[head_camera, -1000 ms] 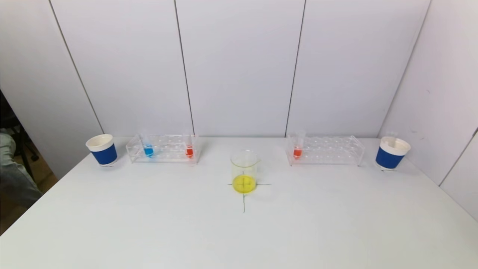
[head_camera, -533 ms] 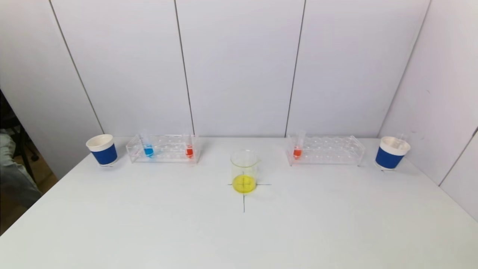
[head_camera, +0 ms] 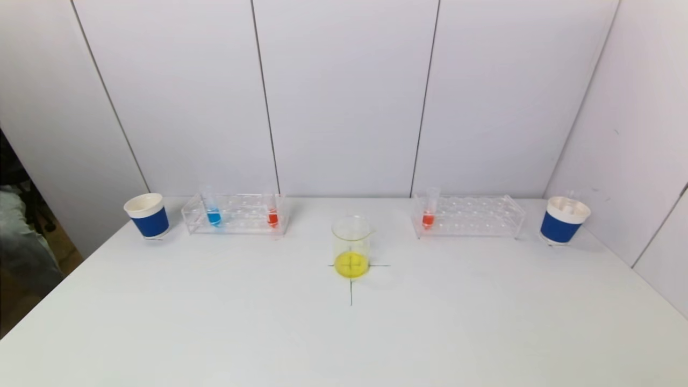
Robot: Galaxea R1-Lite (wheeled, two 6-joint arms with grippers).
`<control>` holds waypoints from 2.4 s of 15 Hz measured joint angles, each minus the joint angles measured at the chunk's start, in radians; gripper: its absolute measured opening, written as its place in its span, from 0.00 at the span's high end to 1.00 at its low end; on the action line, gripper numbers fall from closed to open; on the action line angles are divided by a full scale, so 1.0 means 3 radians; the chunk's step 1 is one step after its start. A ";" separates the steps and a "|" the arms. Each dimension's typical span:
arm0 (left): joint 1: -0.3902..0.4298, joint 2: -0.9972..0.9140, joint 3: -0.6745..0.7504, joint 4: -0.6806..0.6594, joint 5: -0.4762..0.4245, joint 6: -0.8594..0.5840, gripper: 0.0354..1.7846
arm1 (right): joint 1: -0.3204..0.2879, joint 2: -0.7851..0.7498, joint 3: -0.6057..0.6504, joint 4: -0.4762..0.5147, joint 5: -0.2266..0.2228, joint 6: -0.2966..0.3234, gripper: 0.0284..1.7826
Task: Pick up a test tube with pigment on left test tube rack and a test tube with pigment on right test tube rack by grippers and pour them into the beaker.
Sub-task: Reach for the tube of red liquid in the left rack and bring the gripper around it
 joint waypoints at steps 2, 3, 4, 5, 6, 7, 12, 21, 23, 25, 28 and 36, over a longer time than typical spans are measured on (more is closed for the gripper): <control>0.0000 0.0000 0.0000 0.0000 0.0000 0.0001 0.01 | -0.0003 -0.0006 0.0001 0.0148 0.0011 0.0043 0.01; 0.0000 0.0000 0.0000 0.0000 0.0000 -0.0001 0.01 | -0.0004 -0.0006 0.0001 0.0155 0.0011 0.0056 0.01; 0.0000 0.0000 0.0000 0.0000 0.0000 -0.0001 0.01 | -0.0003 -0.0006 0.0001 0.0155 0.0011 0.0062 0.01; 0.0000 0.0000 0.0000 0.0000 0.0001 -0.0001 0.01 | -0.0003 -0.0006 0.0001 0.0155 0.0018 0.0053 0.01; 0.0000 0.0000 0.0000 0.0001 0.0000 -0.0001 0.01 | -0.0003 -0.0006 0.0001 0.0160 0.0032 0.0043 0.01; 0.0000 0.0000 0.0000 0.0000 0.0000 -0.0001 0.01 | -0.0003 -0.0006 0.0001 0.0160 0.0033 0.0051 0.01; 0.0000 0.0000 0.0000 0.0000 0.0001 0.0000 0.01 | -0.0003 -0.0006 0.0001 0.0160 -0.0004 0.0162 0.01; 0.0000 0.0000 0.0000 0.0001 0.0000 0.0011 0.01 | -0.0003 -0.0006 0.0001 0.0158 -0.0005 0.0163 0.01; 0.0000 0.0000 -0.0004 0.0001 0.0000 0.0014 0.01 | -0.0003 -0.0006 0.0001 0.0158 -0.0005 0.0163 0.01; -0.0001 0.0000 -0.0005 0.0001 0.0000 0.0029 0.01 | -0.0003 -0.0006 0.0001 0.0158 -0.0006 0.0163 0.01; -0.0005 0.0000 -0.0055 0.0018 -0.0013 0.0070 0.01 | -0.0003 -0.0006 0.0001 0.0157 -0.0005 0.0163 0.01; -0.0013 0.0413 -0.1057 0.0154 -0.0209 0.0067 0.01 | -0.0003 -0.0006 0.0001 0.0158 -0.0005 0.0163 0.01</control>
